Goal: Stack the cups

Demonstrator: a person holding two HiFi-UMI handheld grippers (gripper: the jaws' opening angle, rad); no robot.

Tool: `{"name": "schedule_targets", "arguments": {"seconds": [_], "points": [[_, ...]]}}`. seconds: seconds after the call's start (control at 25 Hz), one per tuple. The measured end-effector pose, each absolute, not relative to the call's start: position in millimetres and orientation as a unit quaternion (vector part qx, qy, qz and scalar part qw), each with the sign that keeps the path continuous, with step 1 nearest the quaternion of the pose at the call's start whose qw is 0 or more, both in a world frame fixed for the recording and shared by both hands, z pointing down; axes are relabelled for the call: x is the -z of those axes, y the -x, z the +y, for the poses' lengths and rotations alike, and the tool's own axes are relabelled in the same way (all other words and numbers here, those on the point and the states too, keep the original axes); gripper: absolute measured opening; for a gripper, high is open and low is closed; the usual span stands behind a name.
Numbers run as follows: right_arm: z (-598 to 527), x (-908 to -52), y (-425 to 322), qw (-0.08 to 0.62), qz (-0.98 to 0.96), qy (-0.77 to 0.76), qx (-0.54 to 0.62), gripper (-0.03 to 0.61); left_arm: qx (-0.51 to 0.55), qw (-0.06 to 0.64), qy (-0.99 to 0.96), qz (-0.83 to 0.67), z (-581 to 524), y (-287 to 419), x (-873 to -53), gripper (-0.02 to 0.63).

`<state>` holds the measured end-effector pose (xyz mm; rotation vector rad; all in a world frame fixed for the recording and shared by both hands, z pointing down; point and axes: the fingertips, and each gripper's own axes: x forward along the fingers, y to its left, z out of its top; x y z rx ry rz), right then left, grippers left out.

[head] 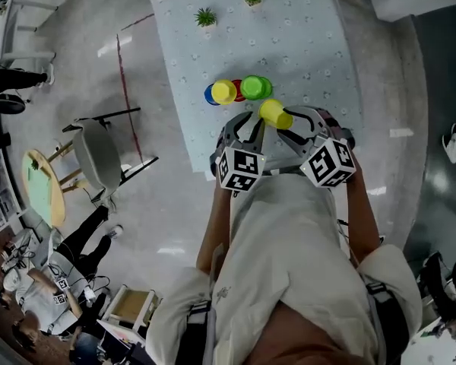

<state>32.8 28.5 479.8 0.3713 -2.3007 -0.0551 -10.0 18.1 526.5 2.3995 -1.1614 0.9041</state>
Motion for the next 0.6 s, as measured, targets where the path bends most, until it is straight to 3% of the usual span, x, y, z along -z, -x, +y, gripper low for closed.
{"name": "schedule_targets", "arguments": {"seconds": [0.6], "points": [[15.6, -429.7, -9.6, 0.380, -0.913, -0.132, 0.067, 0.207, -0.275, 0.134, -0.834, -0.459, 12.8, 48.6, -466.9, 0.117]]}}
